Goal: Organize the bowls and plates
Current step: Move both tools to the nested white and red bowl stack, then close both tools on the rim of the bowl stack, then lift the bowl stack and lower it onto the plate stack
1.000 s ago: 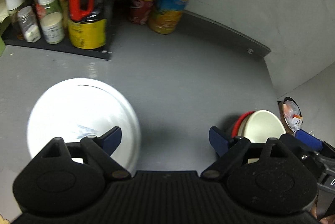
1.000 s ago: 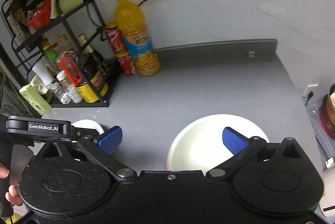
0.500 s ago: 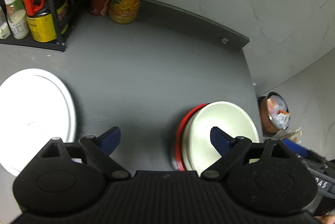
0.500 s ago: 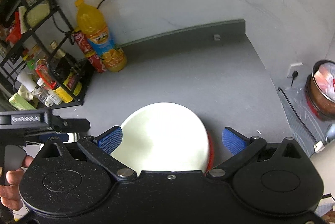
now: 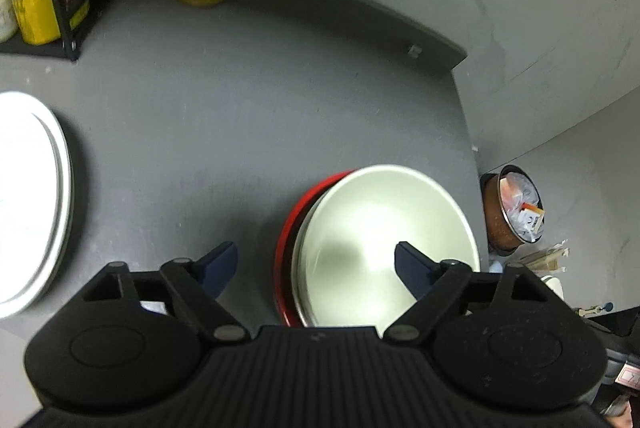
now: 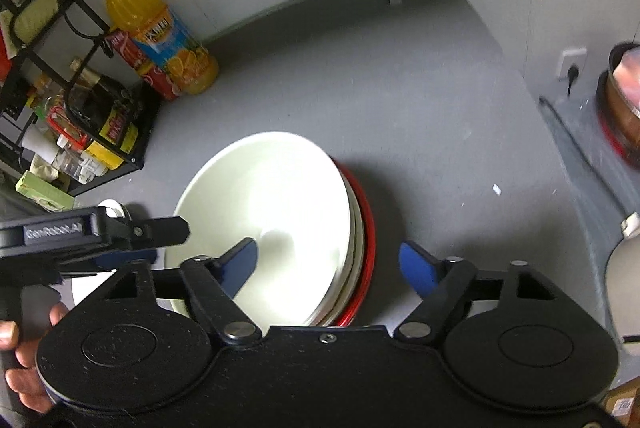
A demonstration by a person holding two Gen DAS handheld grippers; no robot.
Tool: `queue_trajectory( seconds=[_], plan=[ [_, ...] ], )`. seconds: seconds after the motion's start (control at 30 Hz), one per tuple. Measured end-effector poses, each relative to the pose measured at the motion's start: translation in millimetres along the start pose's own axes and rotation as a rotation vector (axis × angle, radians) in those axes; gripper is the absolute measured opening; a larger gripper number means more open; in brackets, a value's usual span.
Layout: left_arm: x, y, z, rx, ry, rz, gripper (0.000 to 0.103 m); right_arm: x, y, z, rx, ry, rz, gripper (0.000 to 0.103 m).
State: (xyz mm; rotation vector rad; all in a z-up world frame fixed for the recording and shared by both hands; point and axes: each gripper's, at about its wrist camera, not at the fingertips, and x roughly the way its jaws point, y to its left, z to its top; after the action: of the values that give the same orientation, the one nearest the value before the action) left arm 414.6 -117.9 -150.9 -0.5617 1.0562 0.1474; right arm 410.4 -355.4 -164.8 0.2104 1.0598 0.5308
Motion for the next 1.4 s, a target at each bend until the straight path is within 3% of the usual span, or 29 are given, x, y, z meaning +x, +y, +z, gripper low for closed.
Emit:
queue_trajectory(
  seconds=[0.47,0.73,0.93,1.4],
  plan=[
    [49.5,24.7,-9.5,-0.107,0.107,-0.003,0.029,44.7,-13.2,-8.5,0.100,0.112,-0.034,0.037],
    [64.8,26.8,-3.7,-0.067,0.149,-0.020,0.029,47.3,-8.5,-13.2,0.080,0.102,-0.068,0.028],
    [58.9,37.2,-5.0,-0.061,0.159,-0.036,0.029,42.8,4.5,-12.9,0.063,0.078,-0.054,0.028],
    [10.6,72.3,27.5,-0.053,0.081,-0.039,0.029,43.8,66.7,2.2,0.037,0.049,0.000,0.028]
  ],
)
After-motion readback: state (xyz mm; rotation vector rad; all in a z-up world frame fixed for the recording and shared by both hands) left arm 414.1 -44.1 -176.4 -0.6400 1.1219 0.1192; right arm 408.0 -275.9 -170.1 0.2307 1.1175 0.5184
